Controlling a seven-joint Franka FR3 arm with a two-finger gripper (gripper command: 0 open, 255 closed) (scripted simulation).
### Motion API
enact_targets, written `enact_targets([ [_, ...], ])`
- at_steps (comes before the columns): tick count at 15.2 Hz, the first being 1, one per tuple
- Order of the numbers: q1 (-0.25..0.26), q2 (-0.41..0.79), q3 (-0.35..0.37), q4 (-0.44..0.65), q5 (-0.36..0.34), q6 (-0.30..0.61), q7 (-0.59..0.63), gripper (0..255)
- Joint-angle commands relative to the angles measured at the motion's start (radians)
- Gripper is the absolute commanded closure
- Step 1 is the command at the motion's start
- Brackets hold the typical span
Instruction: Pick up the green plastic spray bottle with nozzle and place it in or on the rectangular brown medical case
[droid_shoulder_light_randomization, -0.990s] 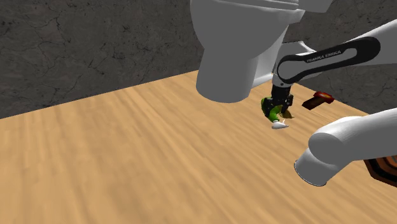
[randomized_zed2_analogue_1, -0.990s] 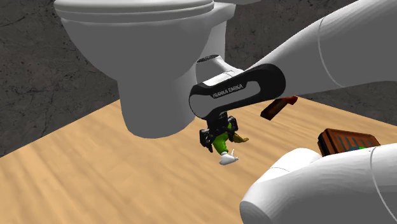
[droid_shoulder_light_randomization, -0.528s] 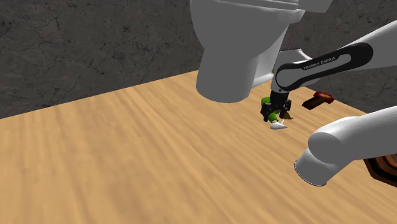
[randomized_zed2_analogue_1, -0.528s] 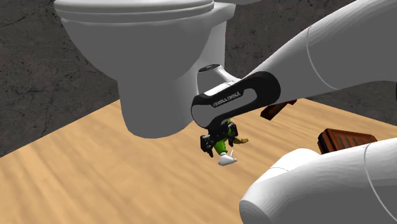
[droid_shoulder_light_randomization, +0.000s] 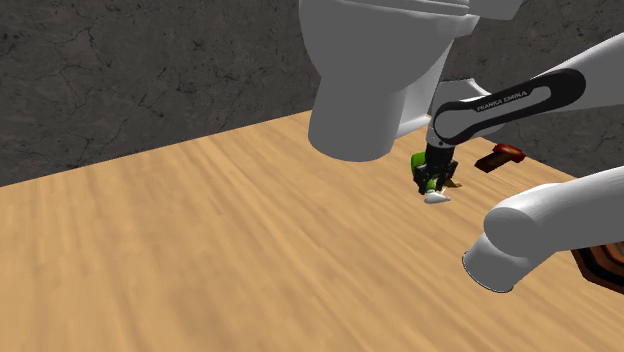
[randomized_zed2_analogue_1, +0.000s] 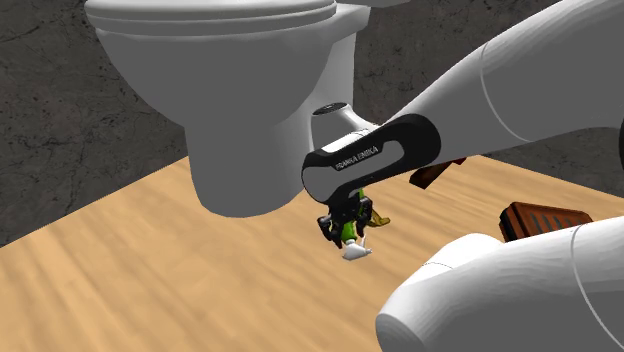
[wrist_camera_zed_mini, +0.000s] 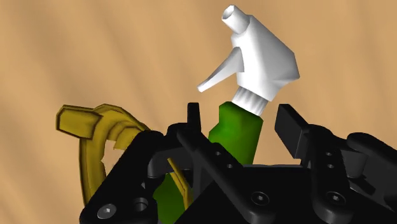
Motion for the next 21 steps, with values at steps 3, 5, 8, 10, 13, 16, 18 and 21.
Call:
enact_targets([
  [3,-0.001,0.004,-0.002,-0.012,0.000,0.001,0.000,255],
  [5,-0.003,-0.006,-0.002,-0.015,0.000,-0.007,-0.001,255],
  [8,-0.003,0.012,-0.006,-0.008,-0.002,0.005,-0.003,255],
  [10,-0.001,-0.015,-0.002,0.005,0.003,-0.035,-0.007,255],
  [13,0.001,-0.051,0.004,0.027,0.011,-0.092,-0.012,255],
  [16,0.002,-0.082,0.011,0.050,0.019,-0.147,-0.017,255],
  [18,0.004,-0.101,0.015,0.068,0.024,-0.182,-0.020,255],
  [21,0.005,-0.125,0.021,0.095,0.031,-0.234,-0.025,255],
])
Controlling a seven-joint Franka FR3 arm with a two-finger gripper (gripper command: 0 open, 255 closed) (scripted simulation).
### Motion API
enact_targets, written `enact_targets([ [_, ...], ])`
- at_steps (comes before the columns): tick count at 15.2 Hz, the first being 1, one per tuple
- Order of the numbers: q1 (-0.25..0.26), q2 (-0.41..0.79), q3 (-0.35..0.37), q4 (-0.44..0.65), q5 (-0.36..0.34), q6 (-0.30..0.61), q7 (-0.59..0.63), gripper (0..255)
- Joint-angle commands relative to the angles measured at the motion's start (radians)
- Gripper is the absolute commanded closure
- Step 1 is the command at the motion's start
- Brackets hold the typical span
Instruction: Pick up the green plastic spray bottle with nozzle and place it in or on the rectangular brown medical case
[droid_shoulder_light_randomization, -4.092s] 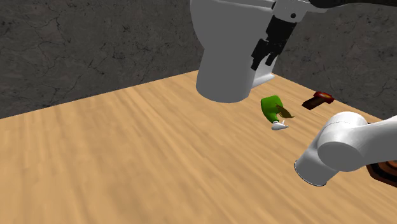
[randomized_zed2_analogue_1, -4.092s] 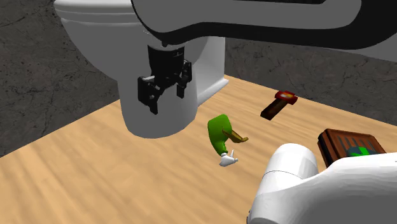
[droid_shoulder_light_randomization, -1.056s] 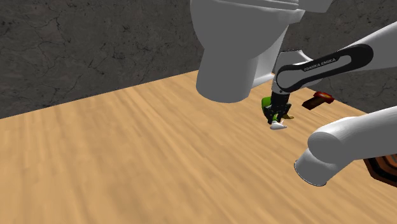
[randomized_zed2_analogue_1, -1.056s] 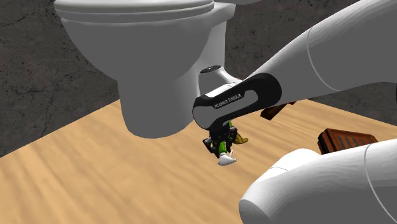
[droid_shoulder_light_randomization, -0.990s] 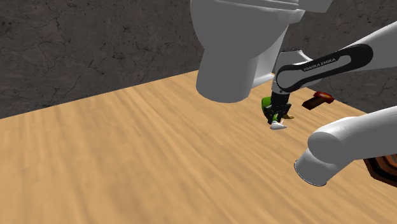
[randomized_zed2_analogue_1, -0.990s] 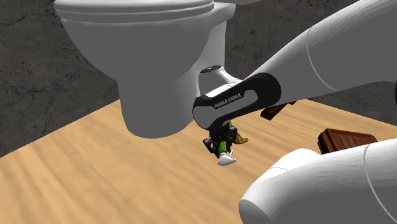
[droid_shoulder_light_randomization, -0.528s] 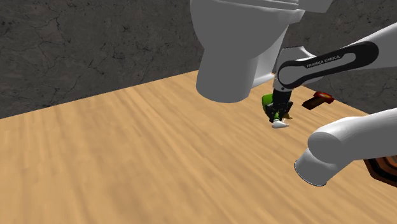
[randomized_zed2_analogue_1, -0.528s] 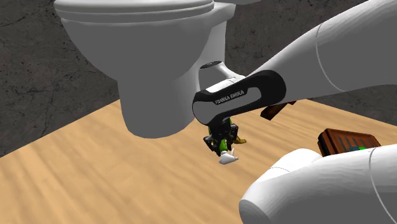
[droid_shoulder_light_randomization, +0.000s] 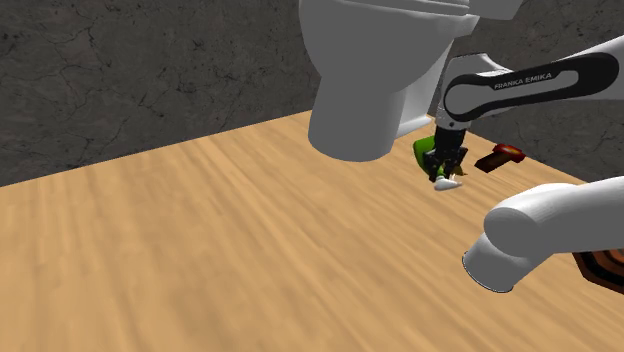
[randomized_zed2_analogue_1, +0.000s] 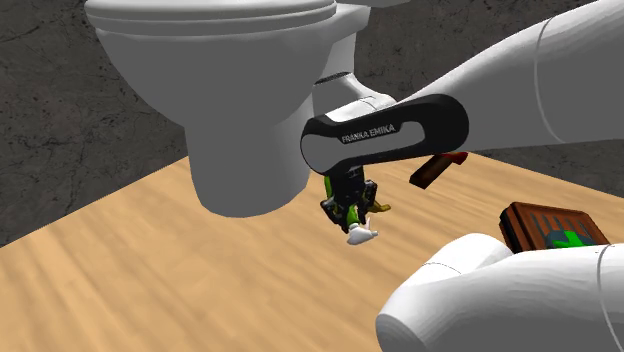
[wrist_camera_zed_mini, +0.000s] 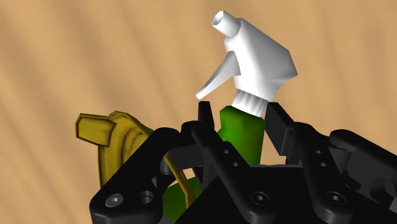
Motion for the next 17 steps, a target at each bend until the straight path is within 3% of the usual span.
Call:
enact_targets([
  [1,0.002,-0.014,0.005,0.017,0.006,-0.032,-0.001,255],
  [17,0.011,-0.078,0.036,0.196,0.037,-0.274,-0.024,255],
])
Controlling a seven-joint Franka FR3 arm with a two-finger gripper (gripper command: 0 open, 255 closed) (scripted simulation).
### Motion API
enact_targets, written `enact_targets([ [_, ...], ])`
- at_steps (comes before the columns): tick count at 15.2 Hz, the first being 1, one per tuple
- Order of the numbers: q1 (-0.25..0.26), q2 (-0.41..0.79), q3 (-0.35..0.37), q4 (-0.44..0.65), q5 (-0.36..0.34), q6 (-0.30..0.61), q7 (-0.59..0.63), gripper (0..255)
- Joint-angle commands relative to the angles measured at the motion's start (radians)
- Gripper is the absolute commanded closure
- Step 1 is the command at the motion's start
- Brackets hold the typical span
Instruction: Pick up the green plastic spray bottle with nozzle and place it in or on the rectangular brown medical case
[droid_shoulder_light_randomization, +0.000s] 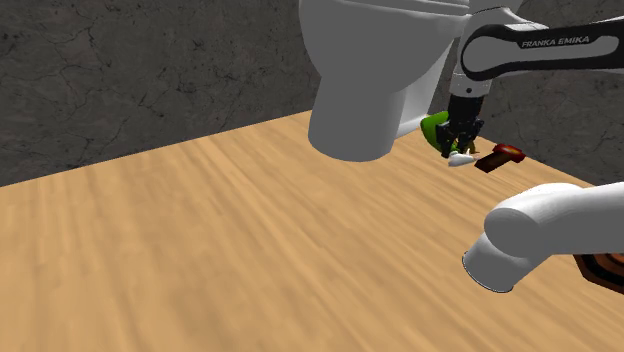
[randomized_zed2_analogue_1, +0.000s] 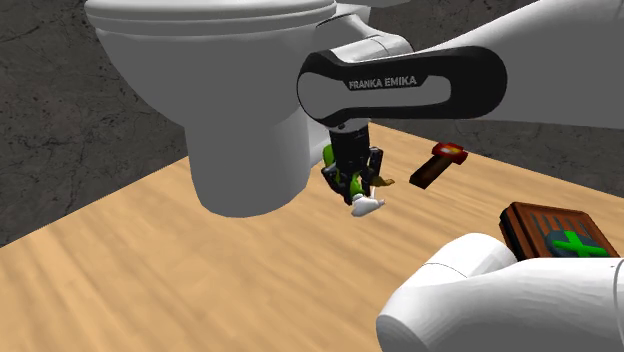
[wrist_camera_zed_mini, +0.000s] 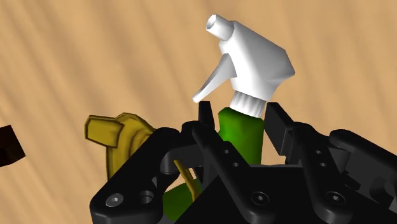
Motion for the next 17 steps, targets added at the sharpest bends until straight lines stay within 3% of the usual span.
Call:
enact_targets([
  [1,0.002,-0.005,0.006,0.022,0.005,-0.028,0.000,255],
  [3,0.003,-0.006,0.008,0.040,0.007,-0.046,-0.002,255],
  [7,-0.050,-0.146,-0.043,-0.034,-0.059,-0.103,-0.072,255],
  [17,-0.216,-0.445,-0.211,-0.130,-0.283,-0.262,-0.302,255],
])
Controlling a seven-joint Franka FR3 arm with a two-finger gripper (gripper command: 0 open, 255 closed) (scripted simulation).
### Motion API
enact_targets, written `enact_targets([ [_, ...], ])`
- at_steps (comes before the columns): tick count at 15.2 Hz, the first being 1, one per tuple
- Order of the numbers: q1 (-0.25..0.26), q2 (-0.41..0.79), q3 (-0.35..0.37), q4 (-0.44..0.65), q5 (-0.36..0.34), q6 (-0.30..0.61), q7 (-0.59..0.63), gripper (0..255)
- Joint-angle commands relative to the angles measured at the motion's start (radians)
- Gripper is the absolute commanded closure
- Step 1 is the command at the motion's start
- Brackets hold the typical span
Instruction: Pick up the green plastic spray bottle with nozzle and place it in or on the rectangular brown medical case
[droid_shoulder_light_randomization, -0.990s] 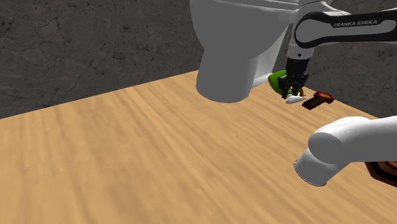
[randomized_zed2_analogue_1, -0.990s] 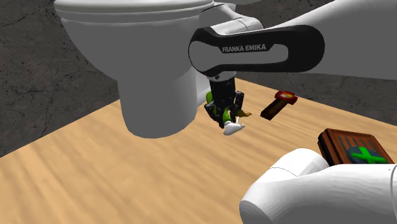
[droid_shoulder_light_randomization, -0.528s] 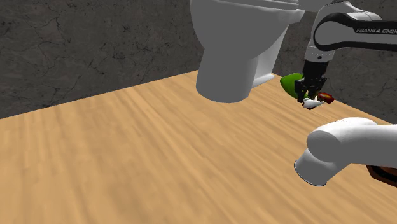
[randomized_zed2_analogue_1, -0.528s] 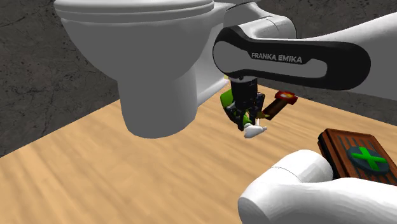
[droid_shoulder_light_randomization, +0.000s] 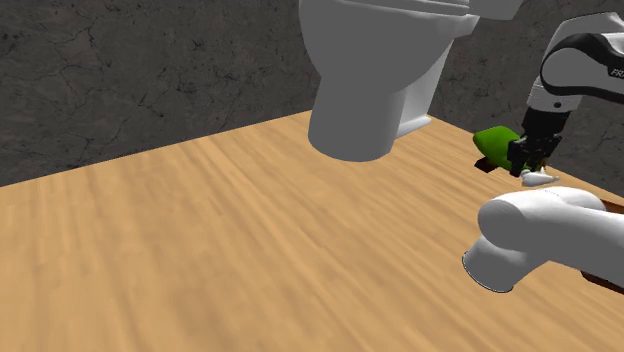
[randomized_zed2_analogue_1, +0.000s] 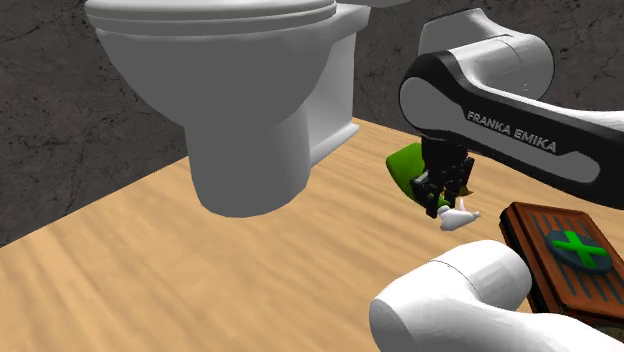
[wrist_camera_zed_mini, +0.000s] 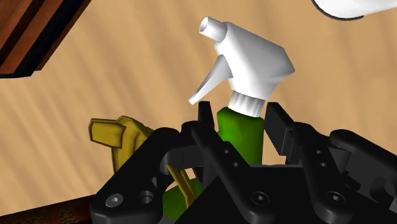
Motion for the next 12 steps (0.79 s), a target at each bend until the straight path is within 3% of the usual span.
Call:
enact_targets([
  [1,-0.036,-0.045,-0.046,-0.008,-0.059,-0.024,-0.056,255],
  [12,-0.196,-0.199,-0.297,0.050,-0.378,-0.125,-0.366,255],
])
